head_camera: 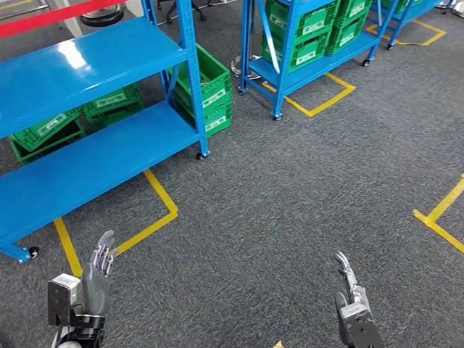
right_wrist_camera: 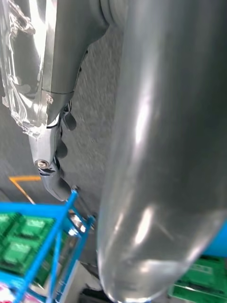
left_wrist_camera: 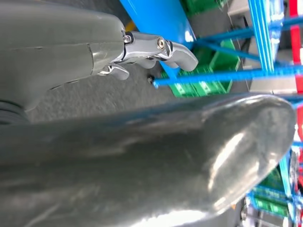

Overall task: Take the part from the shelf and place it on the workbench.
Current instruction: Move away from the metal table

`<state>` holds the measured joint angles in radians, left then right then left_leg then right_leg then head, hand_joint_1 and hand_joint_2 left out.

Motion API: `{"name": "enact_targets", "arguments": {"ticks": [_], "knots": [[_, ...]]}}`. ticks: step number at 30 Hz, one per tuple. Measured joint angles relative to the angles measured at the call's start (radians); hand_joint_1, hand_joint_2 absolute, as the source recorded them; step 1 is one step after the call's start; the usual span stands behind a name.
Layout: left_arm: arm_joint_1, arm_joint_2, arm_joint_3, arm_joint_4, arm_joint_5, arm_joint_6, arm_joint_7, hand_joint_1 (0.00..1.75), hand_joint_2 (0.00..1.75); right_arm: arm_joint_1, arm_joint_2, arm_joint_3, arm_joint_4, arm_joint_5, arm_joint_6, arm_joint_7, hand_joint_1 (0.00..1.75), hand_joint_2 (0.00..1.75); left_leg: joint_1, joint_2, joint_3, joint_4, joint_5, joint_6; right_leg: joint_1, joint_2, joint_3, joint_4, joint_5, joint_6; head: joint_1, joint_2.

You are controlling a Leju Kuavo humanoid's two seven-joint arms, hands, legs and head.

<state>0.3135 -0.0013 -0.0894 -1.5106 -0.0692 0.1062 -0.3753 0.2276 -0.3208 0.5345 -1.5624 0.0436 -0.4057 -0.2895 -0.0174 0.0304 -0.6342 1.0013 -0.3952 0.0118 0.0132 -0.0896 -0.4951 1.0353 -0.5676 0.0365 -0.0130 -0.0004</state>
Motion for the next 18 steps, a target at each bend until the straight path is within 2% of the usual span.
{"name": "enact_targets", "arguments": {"ticks": [1,2,3,4,5,6,7,9,10,11,13,14,15,16,17,18], "knots": [[-0.002,0.0,0.0,0.0,0.0,0.0,0.0,0.0,0.0,0.0,0.0,-0.001,-0.001,0.001,-0.001,0.0,0.0,0.0,0.004,-0.013,0.004,-0.001,0.0,0.005,-0.003,0.028,-0.017,0.043,-0.026,0.005,0.002,0.0],[-0.003,0.001,0.0,0.0,-0.001,0.001,0.0,0.0,0.0,0.001,0.0,-0.001,-0.001,0.001,-0.001,0.0,0.0,0.0,0.005,-0.027,0.005,-0.002,-0.001,0.008,-0.005,0.059,-0.048,0.107,-0.059,0.009,0.004,0.0],[-0.004,0.001,0.0,0.0,-0.001,0.001,0.0,0.0,0.0,0.003,0.0,-0.001,-0.002,0.001,-0.002,0.0,0.0,0.0,0.005,-0.041,0.006,-0.001,-0.002,0.011,-0.006,0.076,-0.088,0.179,-0.09,0.011,0.005,0.0],[-0.005,0.001,0.0,0.0,-0.001,0.002,0.0,0.0,0.0,0.004,0.0,-0.001,-0.002,0.001,-0.002,0.0,0.0,0.0,0.005,-0.057,0.007,-0.001,-0.003,0.012,-0.006,0.083,-0.126,0.239,-0.109,0.012,0.005,0.0],[-0.004,0.001,-0.001,0.0,-0.001,0.002,0.0,0.0,0.0,0.004,0.0,-0.001,-0.002,0.001,-0.002,0.0,0.0,0.0,0.005,-0.072,0.008,-0.001,-0.003,0.013,-0.006,0.086,-0.151,0.266,-0.105,0.011,0.005,0.0],[-0.004,0.001,-0.001,0.001,-0.001,0.002,0.0,0.0,0.0,0.004,0.0,-0.001,-0.002,0.001,-0.002,0.001,0.0,0.0,0.005,-0.088,0.01,-0.001,-0.004,0.013,-0.006,0.089,-0.156,0.253,-0.08,0.01,0.005,0.0],[-0.004,0.001,-0.001,0.001,-0.001,0.002,0.0,0.0,0.0,0.004,0.0,-0.001,-0.002,0.002,-0.003,0.001,0.0,0.0,0.005,-0.103,0.013,-0.001,-0.005,0.012,-0.007,0.096,-0.143,0.202,-0.037,0.008,0.005,0.0],[-0.004,0.001,-0.001,0.001,-0.001,0.003,0.0,0.0,0.0,0.003,0.0,-0.001,-0.002,0.002,-0.003,0.001,0.0,0.0,0.005,-0.132,0.018,0.001,-0.007,0.008,-0.011,0.134,-0.094,0.066,0.045,0.004,0.006,0.0],[-0.004,0.001,-0.001,0.001,-0.002,0.004,0.0,0.0,0.0,0.003,0.0,-0.001,-0.002,0.003,-0.003,0.001,0.0,0.0,0.004,-0.144,0.018,0.001,-0.007,0.005,-0.012,0.148,-0.076,0.02,0.069,0.002,0.005,0.0],[-0.003,0.001,-0.001,0.001,-0.002,0.004,0.0,0.0,0.0,0.003,0.0,-0.001,-0.002,0.004,-0.003,0.001,0.0,0.0,0.003,-0.155,0.017,0.001,-0.006,0.001,-0.013,0.155,-0.066,-0.001,0.079,-0.001,0.005,0.0],[0.0,0.001,-0.001,0.001,-0.002,0.007,0.0,0.0,0.0,0.001,0.0,-0.001,-0.003,0.005,-0.004,0.001,0.0,0.0,0.003,-0.173,0.015,-0.002,0.0,-0.009,-0.013,0.137,-0.06,-0.006,0.084,-0.011,0.004,0.0],[0.002,0.001,-0.002,0.001,-0.003,0.008,0.0,0.0,0.0,0.0,0.0,-0.001,-0.004,0.006,-0.004,0.002,0.0,0.0,0.001,-0.168,0.012,-0.001,-0.003,-0.014,-0.014,0.127,-0.058,-0.009,0.088,-0.016,0.004,0.0],[0.003,0.001,-0.003,0.001,-0.003,0.01,-0.001,0.0,0.0,0.0,0.0,-0.001,-0.005,0.007,-0.005,0.002,0.0,0.0,0.0,-0.149,0.005,0.013,-0.016,-0.02,-0.016,0.116,-0.057,-0.012,0.091,-0.023,0.001,0.0],[0.002,0.001,-0.004,0.001,-0.004,0.011,-0.001,0.0,0.0,0.001,0.0,-0.001,-0.006,0.008,-0.005,0.002,0.0,0.0,-0.002,-0.121,-0.01,0.045,-0.04,-0.026,-0.018,0.104,-0.056,-0.016,0.094,-0.028,-0.002,0.0],[0.0,0.001,-0.006,0.001,-0.004,0.013,-0.001,0.0,0.0,0.002,0.0,-0.002,-0.007,0.009,-0.005,0.002,0.0,0.0,-0.002,-0.086,-0.035,0.099,-0.074,-0.032,-0.018,0.092,-0.056,-0.017,0.095,-0.031,-0.005,0.0],[-0.002,0.001,-0.007,0.001,-0.004,0.014,-0.001,0.0,0.0,0.004,0.0,-0.002,-0.007,0.009,-0.006,0.003,0.0,0.0,0.001,-0.062,-0.067,0.169,-0.109,-0.037,-0.018,0.079,-0.056,-0.018,0.095,-0.033,-0.007,0.0]]}}
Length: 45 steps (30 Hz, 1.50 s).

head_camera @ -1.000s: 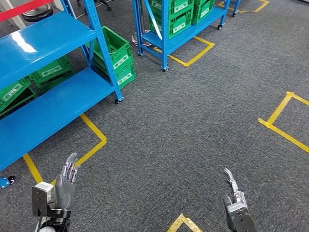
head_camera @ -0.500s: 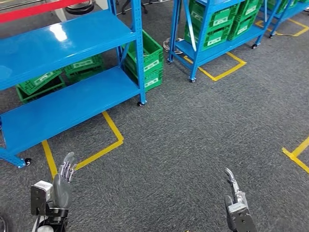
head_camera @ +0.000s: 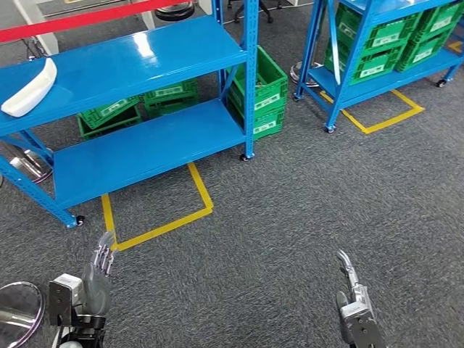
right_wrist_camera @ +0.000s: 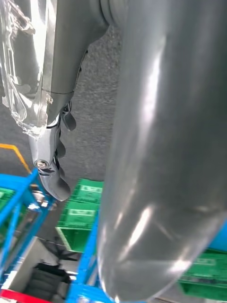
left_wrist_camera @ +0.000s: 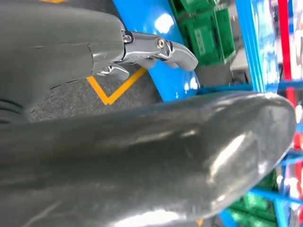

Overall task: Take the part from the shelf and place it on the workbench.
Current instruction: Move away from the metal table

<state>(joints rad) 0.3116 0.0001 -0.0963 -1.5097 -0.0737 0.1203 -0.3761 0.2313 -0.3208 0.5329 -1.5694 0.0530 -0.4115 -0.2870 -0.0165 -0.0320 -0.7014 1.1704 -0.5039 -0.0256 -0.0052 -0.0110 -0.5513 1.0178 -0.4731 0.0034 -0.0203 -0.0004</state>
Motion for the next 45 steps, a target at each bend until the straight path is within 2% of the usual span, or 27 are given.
{"name": "enact_targets", "arguments": {"ticks": [2,3,5,6,8,9,11,13,15,17,18,19,20,22,24,26,28,30,32,33,34,36,38,40,42,43,45], "knots": [[-0.001,0.0,-0.002,0.001,0.0,0.002,0.0,0.0,0.0,0.002,0.0,0.0,0.0,0.0,0.0,0.001,0.0,0.0,0.008,0.018,-0.047,0.106,-0.035,-0.009,-0.001,-0.029,0.0,0.0,-0.001,-0.001,0.0,0.0],[0.0,0.0,-0.003,0.001,0.0,0.002,0.0,0.0,0.0,0.002,0.0,0.0,0.0,0.0,0.0,0.001,0.0,0.0,0.012,0.021,-0.047,0.111,-0.026,-0.012,-0.002,-0.043,0.0,0.0,-0.003,0.0,0.0,0.0],[0.0,0.001,-0.004,0.001,0.0,0.002,0.0,0.0,0.0,0.001,0.0,0.0,0.0,0.0,0.0,0.002,0.0,0.0,0.018,0.042,0.011,0.009,0.034,-0.017,-0.005,-0.068,0.005,0.0,-0.006,0.005,0.0,0.0],[-0.001,0.001,-0.004,0.001,-0.001,0.003,0.0,0.0,0.0,0.001,0.0,0.0,0.0,0.0,0.0,0.002,0.0,0.0,0.017,0.07,0.051,-0.064,0.06,-0.019,-0.003,-0.08,0.008,0.001,-0.01,0.01,-0.002,0.0],[-0.005,0.001,-0.005,0.001,-0.003,0.004,0.0,0.0,0.0,0.001,0.0,0.0,-0.001,0.001,-0.002,0.002,0.0,0.0,0.014,0.107,0.104,-0.16,0.083,-0.011,0.003,-0.101,0.013,0.002,-0.017,0.023,-0.002,0.0],[-0.006,0.002,-0.006,0.001,-0.003,0.004,-0.001,0.0,0.0,0.001,0.0,0.0,-0.001,0.001,-0.002,0.002,0.0,0.0,0.011,0.108,0.109,-0.173,0.08,-0.005,0.006,-0.112,0.016,0.002,-0.02,0.028,-0.001,0.0],[-0.002,0.002,-0.006,0.002,-0.004,0.004,-0.001,0.0,0.0,-0.002,0.0,0.0,-0.001,0.001,-0.002,0.002,0.0,0.0,0.012,0.081,0.108,-0.177,0.082,0.011,0.005,-0.13,0.025,-0.001,-0.025,0.038,0.002,0.0],[-0.001,0.003,-0.006,0.002,-0.006,0.005,-0.002,0.0,0.0,-0.003,0.0,-0.001,-0.002,0.001,-0.003,0.001,0.0,0.0,0.017,0.055,0.11,-0.181,0.086,0.024,-0.001,-0.087,0.013,0.037,-0.056,0.049,0.005,0.0],[-0.004,0.004,-0.007,0.002,-0.008,0.005,-0.002,0.0,0.0,0.0,0.0,-0.001,-0.003,0.001,-0.003,0.001,0.0,0.0,0.02,0.029,0.109,-0.182,0.088,0.033,-0.003,-0.018,-0.042,0.159,-0.12,0.053,0.009,0.0],[-0.004,0.005,-0.009,0.002,-0.01,0.005,-0.002,0.0,0.0,0.004,0.0,0.0,-0.002,0.001,-0.004,0.001,0.0,0.0,0.019,-0.001,0.107,-0.181,0.09,0.036,-0.003,0.007,-0.103,0.277,-0.159,0.054,0.01,0.0],[-0.004,0.005,-0.009,0.003,-0.01,0.005,-0.002,0.0,0.0,0.005,0.0,0.0,-0.002,0.001,-0.004,0.001,0.0,0.0,0.018,-0.016,0.107,-0.181,0.09,0.036,-0.003,0.01,-0.114,0.291,-0.152,0.052,0.01,0.0],[-0.003,0.005,-0.009,0.003,-0.01,0.005,-0.002,0.0,0.0,0.005,0.0,0.0,-0.002,0.0,-0.004,0.001,0.0,0.0,0.018,-0.031,0.108,-0.18,0.09,0.036,-0.003,0.013,-0.106,0.263,-0.125,0.051,0.01,0.0],[-0.003,0.005,-0.009,0.003,-0.01,0.005,-0.002,0.0,0.0,0.005,0.0,0.0,-0.002,0.0,-0.004,0.001,0.0,0.0,0.019,-0.047,0.109,-0.18,0.091,0.035,-0.005,0.022,-0.078,0.2,-0.085,0.048,0.01,0.0],[-0.004,0.006,-0.009,0.003,-0.01,0.005,-0.002,0.0,0.0,0.004,0.0,0.0,-0.002,0.0,-0.004,0.0,0.0,0.0,0.019,-0.076,0.108,-0.177,0.093,0.029,-0.013,0.076,-0.018,0.063,-0.029,0.046,0.01,0.0],[-0.004,0.007,-0.009,0.003,-0.01,0.003,-0.004,0.0,0.0,0.005,0.0,0.0,-0.002,-0.001,-0.004,0.0,0.0,0.0,0.02,-0.1,0.1,-0.178,0.096,0.017,-0.016,0.112,0.006,0.007,-0.022,0.042,0.009,0.0],[-0.001,0.008,-0.009,0.003,-0.006,-0.004,-0.01,0.0,0.0,0.005,0.0,-0.001,-0.002,-0.008,-0.002,-0.003,0.0,0.0,0.024,-0.116,0.093,-0.183,0.093,0.003,-0.015,0.095,0.009,0.002,-0.026,0.029,0.009,0.0],[0.0,0.008,-0.011,0.003,0.002,-0.014,-0.017,0.0,0.0,0.006,0.0,-0.002,-0.002,-0.021,0.004,-0.008,0.0,0.0,0.023,-0.073,0.079,-0.155,0.075,-0.009,-0.016,0.076,0.022,-0.006,-0.03,0.016,0.005,0.0],[-0.002,0.008,-0.012,0.003,0.01,-0.02,-0.021,0.0,0.0,0.011,0.0,-0.003,-0.003,-0.032,0.007,-0.011,0.0,0.0,0.021,-0.003,0.023,-0.049,0.03,-0.018,-0.016,0.057,0.039,-0.011,-0.035,0.009,-0.001,0.0],[-0.003,0.008,-0.013,0.003,0.017,-0.024,-0.021,0.0,0.0,0.016,0.0,-0.004,-0.003,-0.036,0.007,-0.011,0.0,0.0,0.023,0.02,-0.056,0.078,-0.005,-0.024,-0.014,0.039,0.056,-0.013,-0.048,0.007,-0.002,0.0],[-0.001,0.008,-0.013,0.003,0.02,-0.026,-0.022,0.0,0.0,0.017,0.0,-0.004,-0.003,-0.037,0.007,-0.011,0.0,0.0,0.024,0.021,-0.08,0.106,0.002,-0.025,-0.014,0.032,0.067,-0.013,-0.057,0.009,-0.002,0.0],[0.0,0.008,-0.013,0.003,0.023,-0.027,-0.022,0.0,0.0,0.017,0.0,-0.004,-0.003,-0.038,0.007,-0.01,0.0,0.0,0.024,0.021,-0.084,0.094,0.031,-0.024,-0.015,0.026,0.079,-0.013,-0.068,0.01,-0.002,0.0],[0.002,0.009,-0.013,0.003,0.024,-0.028,-0.022,0.0,0.0,0.017,0.0,-0.004,-0.004,-0.039,0.007,-0.009,0.0,0.0,0.024,0.023,-0.043,-0.025,0.123,-0.018,-0.015,0.017,0.108,-0.017,-0.09,0.015,-0.002,0.0],[0.004,0.009,-0.013,0.003,0.025,-0.029,-0.023,0.0,0.0,0.016,0.0,-0.005,-0.004,-0.039,0.006,-0.008,0.0,0.0,0.019,0.028,0.01,-0.133,0.161,-0.008,-0.012,0.013,0.134,-0.027,-0.116,0.023,-0.001,0.0],[0.004,0.01,-0.013,0.004,0.026,-0.029,-0.025,0.0,0.0,0.014,0.0,-0.007,-0.004,-0.039,0.006,-0.007,0.0,0.0,0.015,0.029,0.036,-0.164,0.133,0.006,-0.009,0.011,0.165,-0.04,-0.125,0.037,0.0,0.0],[0.004,0.009,-0.013,0.003,0.028,-0.03,-0.026,0.0,0.0,0.01,0.0,-0.01,-0.006,-0.038,0.005,-0.006,0.0,0.0,0.018,0.026,0.059,-0.172,0.111,0.021,-0.009,0.011,0.172,-0.014,-0.104,0.052,0.001,0.0],[0.005,0.009,-0.013,0.003,0.028,-0.03,-0.027,0.0,0.0,0.007,0.0,-0.01,-0.006,-0.038,0.004,-0.006,0.0,0.0,0.02,0.025,0.075,-0.177,0.101,0.028,-0.009,0.011,0.145,0.037,-0.084,0.058,0.003,0.0],[0.007,0.01,-0.012,0.004,0.029,-0.031,-0.028,0.0,0.0,0.004,0.0,-0.011,-0.006,-0.038,0.004,-0.005,0.0,0.0,0.024,0.024,0.111,-0.187,0.078,0.038,-0.01,0.011,0.044,0.181,-0.074,0.064,0.007,0.0]]}}
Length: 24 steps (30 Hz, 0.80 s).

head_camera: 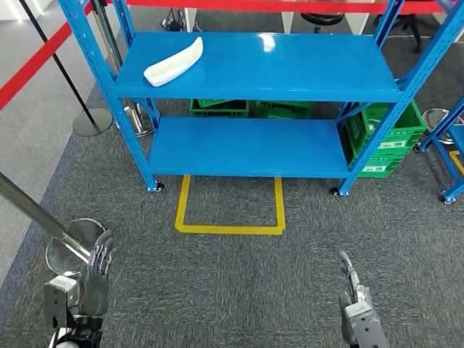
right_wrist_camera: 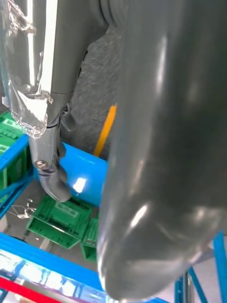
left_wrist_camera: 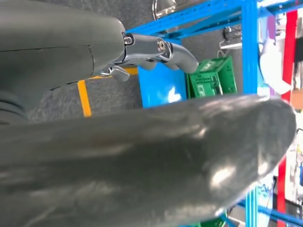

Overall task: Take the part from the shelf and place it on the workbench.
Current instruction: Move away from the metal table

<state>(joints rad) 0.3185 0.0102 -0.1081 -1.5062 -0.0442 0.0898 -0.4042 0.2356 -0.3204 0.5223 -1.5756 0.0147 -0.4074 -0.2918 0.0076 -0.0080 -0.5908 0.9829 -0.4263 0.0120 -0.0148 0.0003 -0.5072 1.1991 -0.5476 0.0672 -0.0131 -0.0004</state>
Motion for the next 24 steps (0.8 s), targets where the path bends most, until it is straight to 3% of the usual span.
{"name": "enact_targets", "arguments": {"ticks": [1,2,4,5,6,8,9,10,11,13,14,15,16,17,19,20,21,23,24], "knots": [[0.001,0.0,0.0,0.0,0.0,0.0,0.0,0.0,0.0,0.001,0.0,0.0,0.0,0.0,0.0,0.0,0.0,0.0,0.0,-0.001,0.019,-0.004,-0.014,0.003,0.0,0.0,-0.054,0.059,-0.026,0.0,0.001,0.0],[0.002,0.0,0.001,0.0,0.002,-0.001,0.0,0.0,0.0,0.004,0.0,0.0,0.001,-0.001,0.0,0.001,0.0,0.0,0.001,-0.003,0.041,-0.008,-0.03,0.004,0.001,0.0,-0.101,0.093,-0.073,0.0,0.002,0.0],[0.004,0.0,0.001,0.0,0.004,-0.002,0.0,0.0,0.0,0.009,0.0,0.0,0.001,-0.003,0.001,0.0,0.0,0.0,0.002,-0.01,0.09,-0.014,-0.065,0.004,0.001,0.0,-0.164,0.086,-0.164,0.0,0.004,0.0],[0.005,0.0,0.001,0.0,0.005,-0.003,0.0,0.0,0.0,0.011,0.0,0.0,0.001,-0.007,0.003,-0.001,0.0,0.0,0.003,-0.013,0.117,-0.017,-0.085,0.003,0.001,0.0,-0.185,0.053,-0.171,0.001,0.004,0.0],[0.005,0.0,0.001,0.001,0.006,-0.004,0.0,0.0,0.0,0.013,0.0,0.0,0.002,-0.013,0.006,-0.002,0.0,0.0,0.004,-0.015,0.143,-0.019,-0.106,0.0,0.001,-0.001,-0.2,0.004,-0.126,0.002,0.005,0.0],[0.008,0.0,0.001,0.003,0.007,-0.005,0.0,0.0,0.0,0.021,0.0,0.0,0.006,-0.026,0.013,-0.004,0.0,0.0,0.0,-0.019,0.187,-0.019,-0.151,-0.008,0.001,-0.008,-0.219,-0.103,0.07,-0.003,0.01,0.0],[0.01,0.0,0.001,0.005,0.007,-0.006,-0.001,0.0,0.0,0.024,0.0,0.0,0.008,-0.031,0.016,-0.006,0.0,0.0,-0.001,-0.02,0.203,-0.025,-0.17,-0.014,0.002,-0.009,-0.22,-0.133,0.148,-0.008,0.011,0.0],[0.01,0.0,0.002,0.006,0.007,-0.007,-0.001,0.0,0.0,0.026,0.0,-0.001,0.007,-0.035,0.018,-0.006,0.0,0.0,-0.004,-0.021,0.218,-0.029,-0.179,-0.02,0.003,-0.01,-0.217,-0.146,0.187,-0.016,0.01,0.0],[0.008,0.0,0.002,0.006,0.007,-0.007,-0.002,0.0,0.0,0.024,0.0,-0.003,0.006,-0.036,0.019,-0.008,0.0,0.0,-0.005,-0.022,0.224,-0.024,-0.174,-0.026,0.002,-0.008,-0.205,-0.144,0.176,-0.025,0.008,0.0],[-0.002,-0.001,0.002,0.006,0.007,-0.007,-0.003,0.0,0.0,0.019,0.0,-0.007,0.001,-0.037,0.02,-0.01,0.0,0.0,-0.005,-0.017,0.197,0.058,-0.123,-0.038,-0.003,-0.004,-0.169,-0.158,0.151,-0.037,0.004,0.0],[-0.006,-0.001,0.002,0.006,0.007,-0.007,-0.003,0.0,0.0,0.018,0.001,-0.008,0.001,-0.038,0.02,-0.011,0.0,0.0,-0.006,-0.013,0.158,0.128,-0.1,-0.043,-0.005,-0.003,-0.143,-0.17,0.139,-0.041,0.003,0.0],[-0.007,-0.002,0.002,0.006,0.007,-0.007,-0.003,0.0,0.0,0.018,0.001,-0.008,0.001,-0.039,0.02,-0.011,0.0,0.0,-0.006,-0.009,0.11,0.196,-0.096,-0.047,-0.007,-0.002,-0.114,-0.184,0.125,-0.044,0.0,0.0],[-0.006,-0.001,0.002,0.006,0.007,-0.007,-0.003,0.0,0.0,0.02,0.001,-0.008,0.001,-0.04,0.021,-0.012,0.0,0.0,-0.005,-0.006,0.062,0.247,-0.118,-0.05,-0.007,-0.001,-0.084,-0.199,0.112,-0.046,-0.003,0.0],[-0.004,-0.001,0.002,0.006,0.007,-0.007,-0.003,0.0,0.0,0.022,0.001,-0.008,0.002,-0.041,0.021,-0.012,0.0,0.0,-0.005,-0.005,0.018,0.275,-0.163,-0.051,-0.008,0.0,-0.052,-0.215,0.1,-0.047,-0.003,0.0],[-0.001,-0.001,0.003,0.006,0.007,-0.007,-0.003,0.0,0.0,0.024,0.001,-0.008,0.002,-0.044,0.021,-0.012,0.0,0.0,-0.005,-0.005,-0.048,0.269,-0.259,-0.049,-0.008,0.004,0.016,-0.245,0.076,-0.047,-0.004,0.0],[0.0,-0.001,0.003,0.006,0.008,-0.006,-0.001,0.0,0.44,0.024,0.001,-0.009,0.002,-0.047,0.02,-0.01,0.0,0.44,-0.005,-0.005,-0.069,0.239,-0.275,-0.046,-0.008,0.006,0.05,-0.257,0.063,-0.045,-0.004,0.0],[0.001,-0.001,0.003,0.007,0.009,-0.004,0.002,0.0,0.87,0.024,0.001,-0.009,0.002,-0.049,0.019,-0.007,0.0,0.87,-0.005,-0.004,-0.084,0.193,-0.243,-0.042,-0.008,0.008,0.083,-0.267,0.048,-0.042,-0.004,0.0],[0.006,-0.001,0.004,0.012,0.012,0.0,0.017,0.0,1.75,0.025,0.002,-0.009,0.006,-0.054,0.017,0.004,0.0,1.75,-0.006,0.001,-0.11,0.062,-0.037,-0.032,-0.004,0.012,0.12,-0.269,0.008,-0.032,-0.008,0.0],[0.009,-0.001,0.005,0.021,0.013,0.001,0.028,0.0,1.75,0.025,0.003,-0.012,0.011,-0.055,0.016,0.01,0.0,1.75,-0.007,0.005,-0.121,0.017,0.064,-0.029,-0.001,0.015,0.129,-0.263,-0.017,-0.027,-0.006,0.0]]}}
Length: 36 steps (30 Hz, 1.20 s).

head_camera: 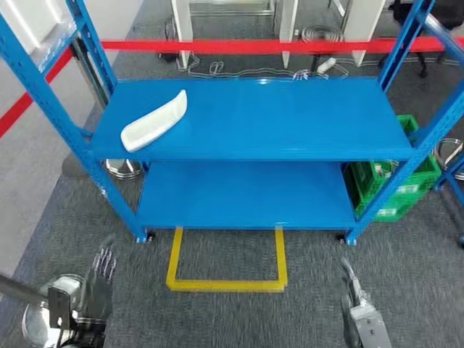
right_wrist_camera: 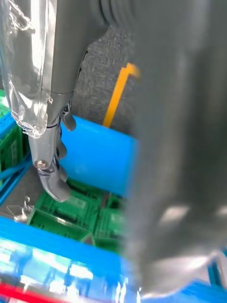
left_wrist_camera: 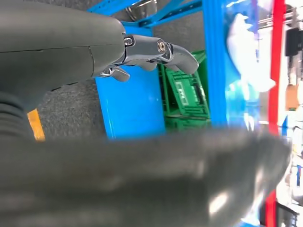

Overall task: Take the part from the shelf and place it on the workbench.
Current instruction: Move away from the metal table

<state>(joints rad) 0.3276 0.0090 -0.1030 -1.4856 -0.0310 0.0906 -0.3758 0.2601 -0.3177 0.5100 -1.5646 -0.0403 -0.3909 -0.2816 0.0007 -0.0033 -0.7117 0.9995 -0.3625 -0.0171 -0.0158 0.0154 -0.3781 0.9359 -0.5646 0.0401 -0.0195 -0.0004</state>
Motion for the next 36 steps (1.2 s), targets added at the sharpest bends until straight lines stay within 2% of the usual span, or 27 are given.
{"name": "enact_targets", "arguments": {"ticks": [1,2,3,4,5,6,7,8,9,10,11,13,14,15,16,19,22,28,36], "knots": [[0.002,0.0,0.001,0.011,0.0,0.0,0.01,0.0,1.75,-0.001,0.002,-0.005,0.008,0.001,0.001,0.005,0.0,1.75,-0.001,0.003,-0.008,-0.022,0.063,0.002,0.003,0.002,0.006,0.005,-0.024,0.003,0.001,0.0],[0.001,0.0,0.002,0.025,-0.001,0.0,0.017,0.0,1.75,-0.005,0.004,-0.013,0.018,0.002,0.005,0.011,0.0,1.75,-0.002,0.003,-0.012,-0.022,0.072,0.004,0.004,0.003,0.016,0.009,-0.045,0.006,0.003,0.0],[-0.002,-0.001,0.003,0.041,-0.002,-0.001,0.026,0.0,1.31,-0.011,0.007,-0.024,0.031,0.003,0.01,0.017,0.0,1.75,-0.001,0.001,-0.011,-0.004,0.064,0.008,0.003,0.002,0.03,0.005,-0.063,0.008,0.007,0.0],[-0.007,-0.001,0.004,0.056,-0.002,-0.002,0.033,0.0,0.87,-0.017,0.011,-0.035,0.047,0.004,0.017,0.022,0.0,1.31,0.0,0.0,-0.007,0.003,0.05,0.015,0.002,0.0,0.037,0.01,-0.075,0.011,0.008,0.0],[-0.014,-0.001,0.006,0.072,-0.002,-0.004,0.04,0.0,0.44,-0.024,0.015,-0.045,0.067,0.005,0.025,0.028,0.0,0.87,0.0,-0.001,-0.001,0.005,0.039,0.023,0.001,-0.003,0.029,0.038,-0.093,0.014,0.01,0.0],[-0.02,-0.001,0.008,0.09,-0.001,-0.005,0.049,0.0,0.0,-0.028,0.02,-0.055,0.09,0.005,0.033,0.035,0.0,0.44,0.001,-0.001,0.007,0.006,0.029,0.031,0.002,-0.005,0.002,0.09,-0.117,0.016,0.011,0.0],[-0.026,-0.001,0.01,0.107,-0.001,-0.008,0.057,0.0,0.0,-0.03,0.024,-0.065,0.117,0.006,0.041,0.04,0.0,0.0,-0.001,-0.002,0.015,0.006,0.019,0.036,0.003,-0.007,-0.043,0.165,-0.145,0.018,0.012,0.0],[-0.032,-0.001,0.012,0.124,-0.001,-0.009,0.065,0.0,0.0,-0.029,0.029,-0.073,0.145,0.006,0.049,0.047,0.0,0.0,-0.002,-0.002,0.024,0.006,0.009,0.04,0.004,-0.008,-0.098,0.244,-0.169,0.019,0.013,0.0],[-0.037,-0.001,0.013,0.141,-0.001,-0.011,0.073,0.0,0.0,-0.026,0.034,-0.082,0.174,0.006,0.058,0.054,0.0,0.0,-0.004,-0.004,0.034,0.006,-0.001,0.042,0.005,-0.008,-0.149,0.303,-0.177,0.019,0.013,0.0],[-0.043,-0.001,0.014,0.157,-0.001,-0.013,0.081,0.0,0.0,-0.021,0.039,-0.091,0.206,0.007,0.067,0.06,0.0,0.0,-0.005,-0.006,0.045,0.006,-0.011,0.043,0.006,-0.008,-0.187,0.327,-0.16,0.017,0.013,0.0],[-0.049,-0.001,0.016,0.171,0.0,-0.015,0.088,0.0,0.0,-0.016,0.044,-0.099,0.236,0.008,0.075,0.066,0.0,0.0,-0.007,-0.009,0.059,0.006,-0.021,0.043,0.007,-0.008,-0.207,0.312,-0.119,0.013,0.013,0.0],[-0.066,-0.001,0.019,0.198,0.0,-0.019,0.102,0.0,0.0,-0.006,0.055,-0.117,0.298,0.01,0.091,0.077,0.0,0.0,-0.009,-0.014,0.085,0.005,-0.041,0.04,0.01,-0.008,-0.204,0.197,0.0,0.002,0.013,0.0],[-0.075,-0.001,0.021,0.214,0.001,-0.021,0.109,0.0,0.0,-0.002,0.06,-0.126,0.33,0.011,0.099,0.083,0.0,0.0,-0.011,-0.016,0.095,0.006,-0.048,0.037,0.012,-0.008,-0.194,0.142,0.043,-0.001,0.013,0.0],[-0.083,-0.001,0.023,0.231,0.002,-0.022,0.117,0.0,0.0,0.001,0.066,-0.135,0.36,0.012,0.108,0.089,0.0,0.0,-0.013,-0.018,0.1,0.007,-0.053,0.035,0.013,-0.007,-0.185,0.105,0.069,-0.002,0.012,0.0],[-0.089,-0.001,0.026,0.25,0.002,-0.024,0.126,0.0,0.0,0.003,0.073,-0.146,0.389,0.013,0.116,0.095,0.0,0.0,-0.015,-0.02,0.102,0.008,-0.056,0.035,0.014,-0.006,-0.18,0.09,0.077,0.0,0.011,0.0],[-0.1,-0.001,0.032,0.313,0.006,-0.031,0.15,0.0,0.0,0.001,0.097,-0.178,0.464,0.016,0.143,0.113,0.0,0.0,-0.017,-0.018,0.106,0.004,-0.057,0.039,0.014,0.0,-0.176,0.085,0.078,0.006,0.008,0.0],[-0.109,-0.002,0.036,0.389,0.011,-0.037,0.176,0.0,0.0,-0.009,0.121,-0.212,0.539,0.019,0.171,0.131,0.0,0.0,-0.016,-0.017,0.112,-0.005,-0.058,0.038,0.014,0.001,-0.174,0.085,0.074,0.0,0.008,0.0],[-0.119,-0.003,0.05,0.544,0.017,-0.05,0.224,0.0,0.0,-0.03,0.164,-0.276,0.683,0.023,0.224,0.167,0.0,0.0,-0.015,-0.017,0.117,-0.012,-0.058,0.022,0.015,0.001,-0.172,0.085,0.069,-0.008,0.009,0.0],[-0.137,-0.004,0.063,0.745,0.02,-0.063,0.284,0.0,0.0,-0.059,0.215,-0.355,0.863,0.031,0.29,0.214,0.0,0.0,-0.015,-0.017,0.121,-0.013,-0.061,0.017,0.015,0.0,-0.173,0.084,0.068,-0.01,0.009,0.0]]}}
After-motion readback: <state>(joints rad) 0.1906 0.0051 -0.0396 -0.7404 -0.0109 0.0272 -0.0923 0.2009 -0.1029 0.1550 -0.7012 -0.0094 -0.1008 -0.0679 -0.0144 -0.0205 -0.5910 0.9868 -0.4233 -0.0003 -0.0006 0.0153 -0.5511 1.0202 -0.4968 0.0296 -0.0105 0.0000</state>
